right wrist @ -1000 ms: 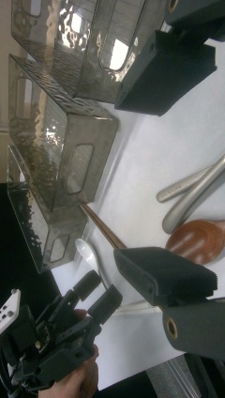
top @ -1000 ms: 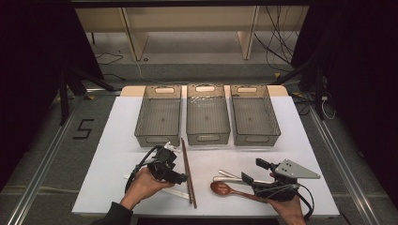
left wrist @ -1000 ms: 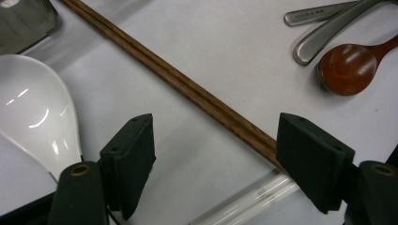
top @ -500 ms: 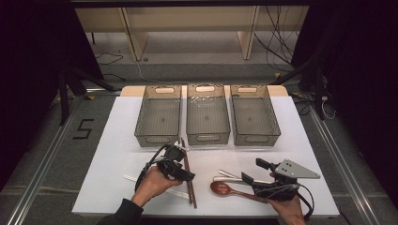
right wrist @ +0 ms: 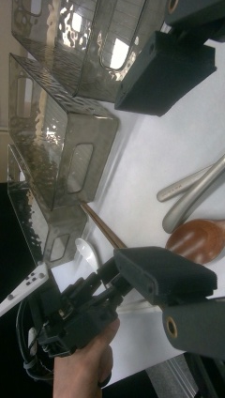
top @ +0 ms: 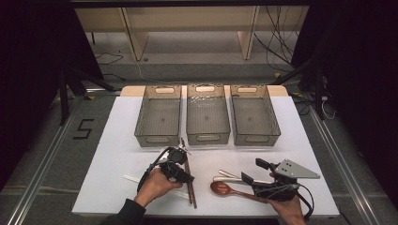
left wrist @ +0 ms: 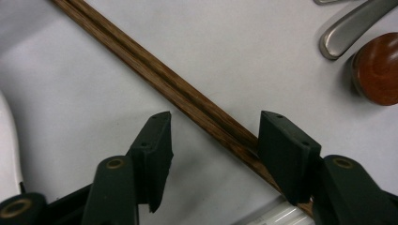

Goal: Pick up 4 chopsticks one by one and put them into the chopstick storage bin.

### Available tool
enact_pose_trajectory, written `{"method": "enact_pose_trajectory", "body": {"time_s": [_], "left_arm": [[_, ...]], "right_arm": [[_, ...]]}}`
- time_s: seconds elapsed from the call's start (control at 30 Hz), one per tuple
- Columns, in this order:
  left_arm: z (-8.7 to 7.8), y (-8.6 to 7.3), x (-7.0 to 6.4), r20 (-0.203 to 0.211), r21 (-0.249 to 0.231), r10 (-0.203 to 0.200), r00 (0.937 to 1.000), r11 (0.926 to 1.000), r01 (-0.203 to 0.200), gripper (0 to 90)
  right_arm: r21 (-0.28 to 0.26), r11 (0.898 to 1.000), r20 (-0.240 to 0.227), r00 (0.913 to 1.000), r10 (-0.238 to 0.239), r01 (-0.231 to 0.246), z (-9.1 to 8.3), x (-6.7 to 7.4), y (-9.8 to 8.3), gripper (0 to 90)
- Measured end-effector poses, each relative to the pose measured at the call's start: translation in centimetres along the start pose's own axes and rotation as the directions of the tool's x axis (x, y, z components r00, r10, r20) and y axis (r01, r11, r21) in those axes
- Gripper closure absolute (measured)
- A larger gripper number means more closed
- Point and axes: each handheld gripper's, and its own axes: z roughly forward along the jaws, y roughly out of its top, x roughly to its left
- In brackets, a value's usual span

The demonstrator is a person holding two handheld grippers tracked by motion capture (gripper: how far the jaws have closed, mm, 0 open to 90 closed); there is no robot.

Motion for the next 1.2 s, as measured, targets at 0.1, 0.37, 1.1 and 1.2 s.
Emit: {"method": "enact_pose_trajectory", "body": {"time_s": [0.1, 0.37, 1.1, 1.2], "left_arm": [[0.0, 0.0, -0.1, -0.013, 0.008, 0.008, 0.9999, 0.9999, -0.008, 47.0], [-0.4, -0.2, 0.2, -0.034, 0.043, 0.022, 0.9992, 0.9988, -0.02, 57.6], [-1.8, -1.5, 2.9, -0.04, 0.137, -0.024, 0.9989, 0.9902, 0.029, 74.3], [-2.0, -1.6, 3.2, -0.046, 0.149, -0.028, 0.9986, 0.9882, 0.035, 75.4]], "right_arm": [[-0.001, 1.0, 0.0, 1.0, 0.0, 0.0, 0.0, 0.0, 0.0, 24.8], [0.0, 1.0, 0.002, 1.0, -0.001, 0.001, 0.0, 0.0, 0.0, 25.2], [0.004, 1.0, 0.001, 1.0, 0.005, -0.005, 0.0, -0.1, 0.0, 25.8], [0.004, 1.0, 0.001, 1.0, 0.005, -0.005, 0.1, -0.1, 0.0, 26.0]]}}
